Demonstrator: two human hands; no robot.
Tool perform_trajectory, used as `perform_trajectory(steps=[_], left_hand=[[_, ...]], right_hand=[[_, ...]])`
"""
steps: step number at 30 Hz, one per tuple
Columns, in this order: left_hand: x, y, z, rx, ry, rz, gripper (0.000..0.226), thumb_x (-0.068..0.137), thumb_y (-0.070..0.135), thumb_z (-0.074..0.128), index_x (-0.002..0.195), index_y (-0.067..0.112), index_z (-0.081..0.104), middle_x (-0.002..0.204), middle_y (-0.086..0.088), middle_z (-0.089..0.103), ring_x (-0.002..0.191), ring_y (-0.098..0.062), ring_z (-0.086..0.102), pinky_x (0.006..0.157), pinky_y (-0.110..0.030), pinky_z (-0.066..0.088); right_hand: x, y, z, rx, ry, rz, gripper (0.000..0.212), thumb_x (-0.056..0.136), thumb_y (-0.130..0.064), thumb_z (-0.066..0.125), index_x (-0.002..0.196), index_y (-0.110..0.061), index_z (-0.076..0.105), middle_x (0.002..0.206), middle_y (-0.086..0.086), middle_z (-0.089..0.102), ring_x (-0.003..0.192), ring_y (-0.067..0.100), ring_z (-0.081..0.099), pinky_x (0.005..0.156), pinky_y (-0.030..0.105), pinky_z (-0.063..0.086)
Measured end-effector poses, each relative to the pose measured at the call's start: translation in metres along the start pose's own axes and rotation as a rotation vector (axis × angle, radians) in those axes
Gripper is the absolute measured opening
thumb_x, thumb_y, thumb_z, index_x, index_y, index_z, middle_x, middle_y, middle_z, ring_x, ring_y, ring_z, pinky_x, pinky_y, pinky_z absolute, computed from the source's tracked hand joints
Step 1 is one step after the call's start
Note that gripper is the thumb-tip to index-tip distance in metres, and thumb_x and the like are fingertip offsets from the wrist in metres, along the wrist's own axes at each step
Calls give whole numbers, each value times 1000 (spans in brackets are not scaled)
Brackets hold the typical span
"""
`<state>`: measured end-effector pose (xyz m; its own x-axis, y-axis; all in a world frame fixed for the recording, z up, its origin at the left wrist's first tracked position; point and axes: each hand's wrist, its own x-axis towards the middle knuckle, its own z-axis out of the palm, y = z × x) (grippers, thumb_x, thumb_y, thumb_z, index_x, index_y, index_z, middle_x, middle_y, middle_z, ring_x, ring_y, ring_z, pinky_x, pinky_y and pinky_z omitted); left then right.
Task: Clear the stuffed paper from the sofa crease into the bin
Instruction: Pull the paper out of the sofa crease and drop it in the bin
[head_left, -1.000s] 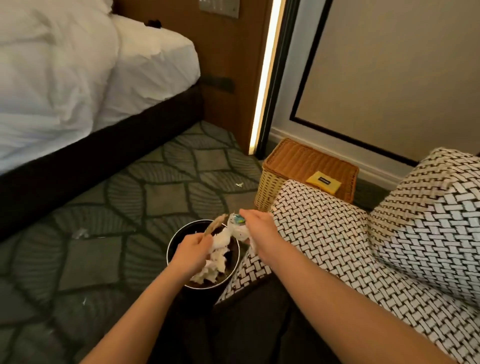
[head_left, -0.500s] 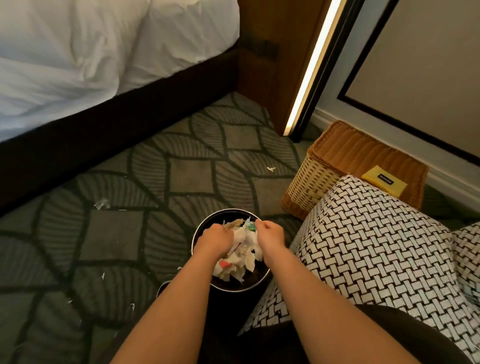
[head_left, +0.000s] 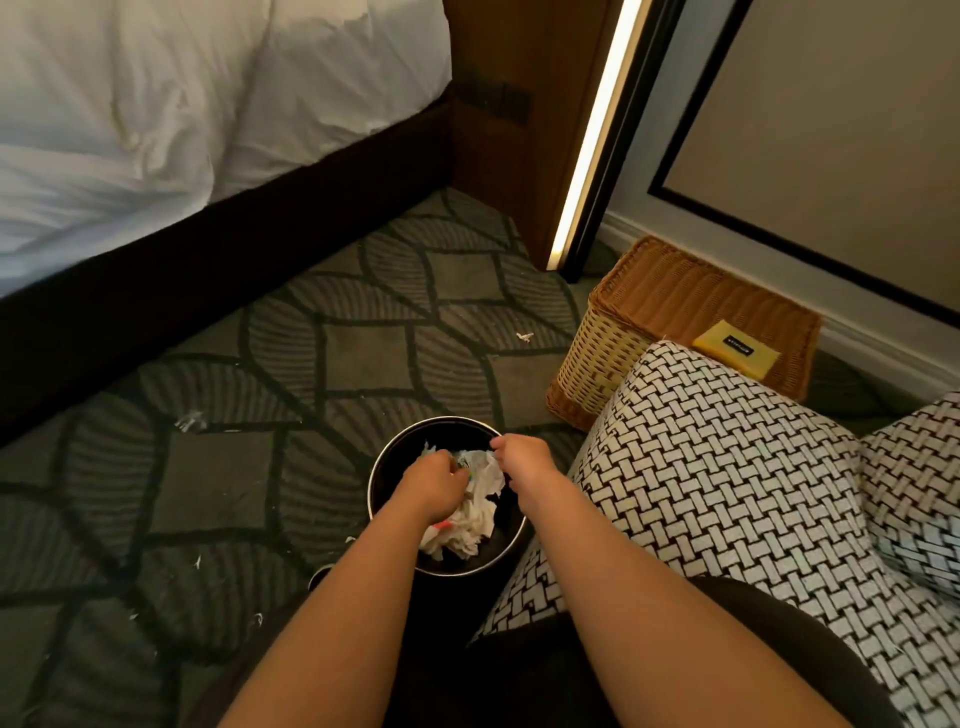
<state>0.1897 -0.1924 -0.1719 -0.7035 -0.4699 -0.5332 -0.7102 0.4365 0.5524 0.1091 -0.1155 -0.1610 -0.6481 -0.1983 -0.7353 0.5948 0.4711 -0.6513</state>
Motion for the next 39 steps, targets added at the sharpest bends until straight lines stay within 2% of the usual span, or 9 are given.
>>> perform_trajectory(steps=[4, 8, 12, 16, 19, 21, 28, 34, 39], left_hand=[[-33, 11, -3, -184, 70, 146, 17, 93, 19, 44, 99, 14, 58, 92, -3, 60, 85, -16, 54, 63, -23, 40], [-60, 10, -3, -229, 91, 251, 18, 94, 19, 44, 86, 15, 60, 88, -2, 65, 85, -18, 61, 82, -34, 48], [-98, 31, -9, -304, 172, 419, 18, 96, 16, 43, 91, 19, 60, 82, 3, 64, 76, -9, 62, 77, -28, 49], [-148, 72, -9, -295, 155, 570, 18, 95, 18, 43, 92, 24, 60, 85, 7, 65, 80, -4, 61, 71, -19, 45], [-175, 99, -9, -277, 120, 693, 18, 94, 22, 44, 90, 26, 61, 86, 4, 66, 85, -12, 62, 80, -33, 50], [-195, 121, -2, -227, 64, 762, 18, 94, 26, 44, 94, 24, 62, 87, 5, 64, 88, -13, 60, 83, -35, 48], [-244, 189, 47, 29, -163, 959, 21, 96, 33, 40, 103, 25, 58, 97, 13, 61, 92, 3, 53, 77, -13, 40], [-250, 208, 116, 167, -331, 922, 22, 96, 31, 41, 107, 22, 58, 107, 10, 59, 99, -3, 53, 83, -15, 41], [-239, 222, 185, 187, -367, 799, 19, 96, 29, 41, 108, 24, 55, 116, 7, 53, 104, -5, 50, 86, -18, 40]], right_hand=[[-40, -18, -13, 41, -44, -74, 27, 91, -5, 47, 112, 2, 62, 81, 7, 56, 72, 17, 49, 58, 22, 36], [-91, -26, -31, -69, -124, -255, 27, 93, -8, 44, 109, -1, 64, 96, 10, 60, 89, 20, 53, 66, 20, 43], [-141, -25, -68, -119, -161, -373, 25, 95, -13, 44, 108, -6, 64, 114, 13, 63, 110, 25, 58, 92, 34, 46], [-174, -8, -123, 25, -147, -399, 23, 95, -15, 44, 105, -8, 64, 100, 6, 64, 99, 17, 59, 89, 32, 47], [-190, 4, -154, 137, -126, -416, 21, 93, -15, 49, 104, -7, 64, 99, 7, 64, 93, 17, 59, 84, 29, 48], [-204, 16, -184, 193, -84, -453, 20, 94, -17, 48, 99, -11, 66, 102, 8, 66, 98, 19, 61, 88, 32, 48], [-223, 90, -287, 330, 98, -363, 21, 95, -17, 46, 105, -8, 63, 106, 9, 66, 102, 22, 60, 93, 35, 48], [-209, 161, -352, 320, 319, -250, 19, 94, -19, 47, 102, -9, 62, 104, 10, 65, 97, 21, 59, 86, 32, 49], [-190, 229, -392, 228, 710, -204, 21, 95, -15, 46, 109, -12, 61, 99, 3, 62, 90, 17, 56, 80, 31, 50]])
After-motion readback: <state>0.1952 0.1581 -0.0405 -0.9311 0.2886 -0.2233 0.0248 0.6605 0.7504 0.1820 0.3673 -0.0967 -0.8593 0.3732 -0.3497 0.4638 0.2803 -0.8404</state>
